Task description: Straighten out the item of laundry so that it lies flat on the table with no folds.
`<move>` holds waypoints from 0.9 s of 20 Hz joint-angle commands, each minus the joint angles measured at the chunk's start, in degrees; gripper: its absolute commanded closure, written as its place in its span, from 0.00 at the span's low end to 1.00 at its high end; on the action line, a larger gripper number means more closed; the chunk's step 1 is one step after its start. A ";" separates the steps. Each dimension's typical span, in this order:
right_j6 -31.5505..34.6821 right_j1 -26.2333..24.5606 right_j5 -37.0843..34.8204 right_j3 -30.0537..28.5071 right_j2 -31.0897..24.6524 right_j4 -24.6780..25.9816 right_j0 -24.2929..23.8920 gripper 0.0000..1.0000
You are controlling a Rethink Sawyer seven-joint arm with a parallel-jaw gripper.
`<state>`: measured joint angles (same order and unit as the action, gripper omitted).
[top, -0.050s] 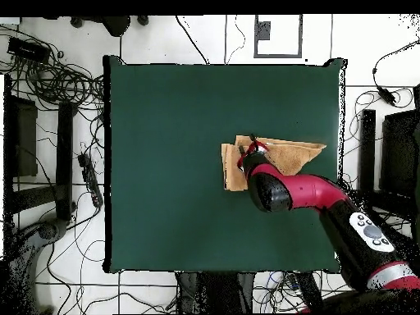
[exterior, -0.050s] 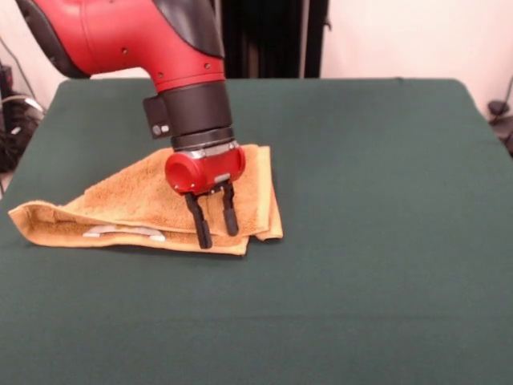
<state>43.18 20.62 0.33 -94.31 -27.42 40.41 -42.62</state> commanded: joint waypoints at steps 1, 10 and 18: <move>14.20 -3.23 -5.21 5.36 11.60 -1.72 6.31 0.00; 14.09 -3.44 -3.29 6.48 16.14 -5.70 9.87 1.00; 13.44 -3.37 -0.67 5.88 18.17 -7.85 10.99 1.00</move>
<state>43.18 22.07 2.46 -92.17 -15.88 33.86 -32.14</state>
